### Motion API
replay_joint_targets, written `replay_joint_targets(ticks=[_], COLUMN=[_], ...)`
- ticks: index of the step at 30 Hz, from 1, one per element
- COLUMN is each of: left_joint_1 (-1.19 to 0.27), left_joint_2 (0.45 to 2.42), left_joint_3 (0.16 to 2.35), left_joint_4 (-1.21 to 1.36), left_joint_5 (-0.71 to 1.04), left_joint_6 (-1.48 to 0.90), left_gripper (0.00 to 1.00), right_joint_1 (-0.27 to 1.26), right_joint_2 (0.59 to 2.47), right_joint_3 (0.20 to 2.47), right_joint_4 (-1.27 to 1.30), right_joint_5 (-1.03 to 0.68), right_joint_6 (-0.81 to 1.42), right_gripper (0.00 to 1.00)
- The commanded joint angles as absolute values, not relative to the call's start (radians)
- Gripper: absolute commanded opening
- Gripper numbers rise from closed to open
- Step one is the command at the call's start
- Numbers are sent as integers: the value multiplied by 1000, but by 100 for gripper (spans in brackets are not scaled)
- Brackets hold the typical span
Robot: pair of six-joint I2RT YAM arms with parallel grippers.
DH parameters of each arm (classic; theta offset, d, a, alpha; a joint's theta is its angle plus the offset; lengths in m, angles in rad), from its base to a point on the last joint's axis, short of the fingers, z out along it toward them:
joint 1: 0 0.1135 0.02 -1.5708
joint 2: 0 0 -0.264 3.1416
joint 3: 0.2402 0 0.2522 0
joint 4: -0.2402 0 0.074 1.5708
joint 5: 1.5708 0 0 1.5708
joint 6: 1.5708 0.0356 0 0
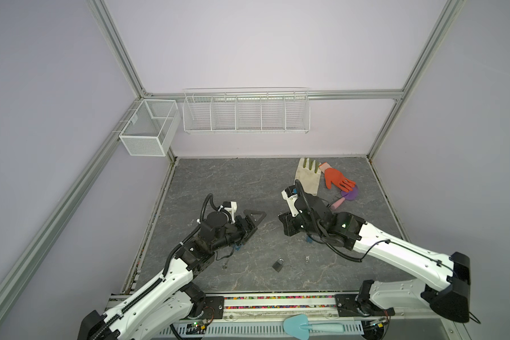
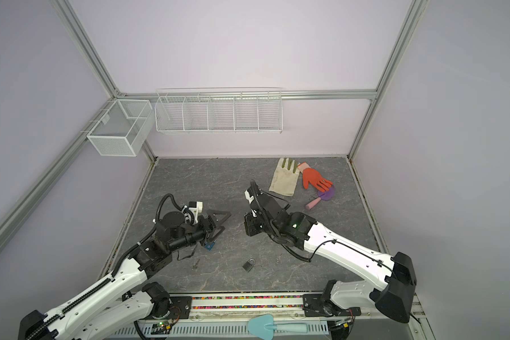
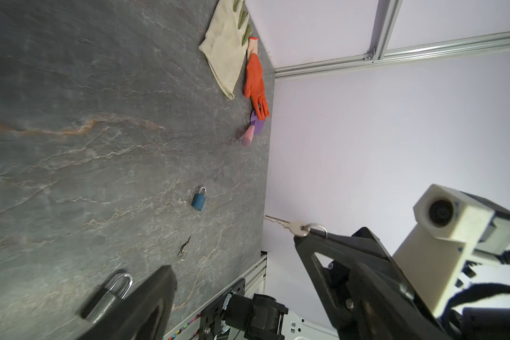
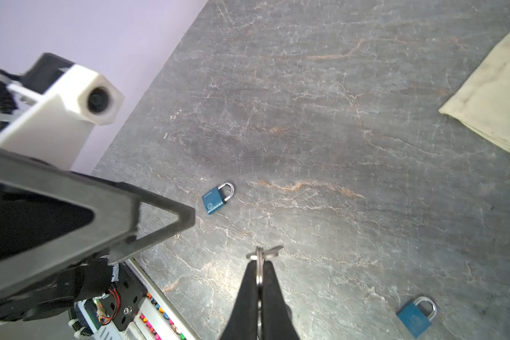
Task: Unlock with the key
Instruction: 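Lift the key with the right gripper while the left gripper rises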
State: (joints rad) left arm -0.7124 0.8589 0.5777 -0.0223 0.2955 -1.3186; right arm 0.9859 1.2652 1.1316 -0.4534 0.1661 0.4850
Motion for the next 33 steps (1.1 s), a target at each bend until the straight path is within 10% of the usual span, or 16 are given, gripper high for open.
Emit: replay_joint_targets(ticks=[1, 21, 33], left_joint_1=[-739, -776, -776], left_joint_2=[892, 1011, 1008], left_joint_3=[602, 685, 682], left_joint_4=[160, 311, 316], left_joint_5=[248, 171, 132], left_joint_6=[-1456, -1743, -1769], left_gripper=[90, 82, 60], right_joint_1=[986, 985, 984], right_joint_2=[1226, 1213, 1173], right_joint_3=[1105, 1009, 979], right_joint_4=[-355, 23, 18], right_joint_5=[141, 70, 52], right_joint_6=[375, 271, 231], right_gripper=[6, 6, 6])
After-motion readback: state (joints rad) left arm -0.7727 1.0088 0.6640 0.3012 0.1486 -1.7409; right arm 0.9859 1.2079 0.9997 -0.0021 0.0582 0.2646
